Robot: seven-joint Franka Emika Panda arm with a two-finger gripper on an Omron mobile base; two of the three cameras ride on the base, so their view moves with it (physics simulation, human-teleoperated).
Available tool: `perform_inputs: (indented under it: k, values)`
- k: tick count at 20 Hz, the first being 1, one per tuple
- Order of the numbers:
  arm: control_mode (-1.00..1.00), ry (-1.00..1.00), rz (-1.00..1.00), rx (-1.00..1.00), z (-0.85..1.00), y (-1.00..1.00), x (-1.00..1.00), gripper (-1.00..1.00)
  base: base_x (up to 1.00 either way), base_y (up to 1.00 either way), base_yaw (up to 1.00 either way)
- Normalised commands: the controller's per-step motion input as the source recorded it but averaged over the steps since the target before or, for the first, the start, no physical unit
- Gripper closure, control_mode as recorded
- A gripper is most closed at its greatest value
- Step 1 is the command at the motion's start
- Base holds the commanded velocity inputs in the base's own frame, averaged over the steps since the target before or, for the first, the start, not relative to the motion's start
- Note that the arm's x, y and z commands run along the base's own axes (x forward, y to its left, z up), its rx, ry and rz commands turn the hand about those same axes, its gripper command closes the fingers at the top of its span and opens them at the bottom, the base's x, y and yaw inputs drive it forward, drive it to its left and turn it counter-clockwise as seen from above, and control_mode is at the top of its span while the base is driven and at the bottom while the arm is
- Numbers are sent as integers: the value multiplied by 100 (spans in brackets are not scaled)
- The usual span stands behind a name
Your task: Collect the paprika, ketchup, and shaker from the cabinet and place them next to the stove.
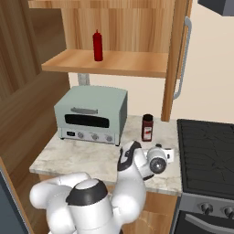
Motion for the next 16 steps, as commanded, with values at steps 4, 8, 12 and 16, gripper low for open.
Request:
perform_inputs:
  k: [4, 8, 12, 16]
  values:
    - [-100, -5, -1, -3, 56, 10, -6, -100, 0, 0, 0]
    - [-100, -10, -5, -3, 72, 6, -15, -100, 0, 0, 0]
    - [-100, -9, -8, -1, 75, 21, -32, -100, 0, 0, 0]
    - [-100, -10, -12, -2, 71, 64, -47, -100, 0, 0, 0]
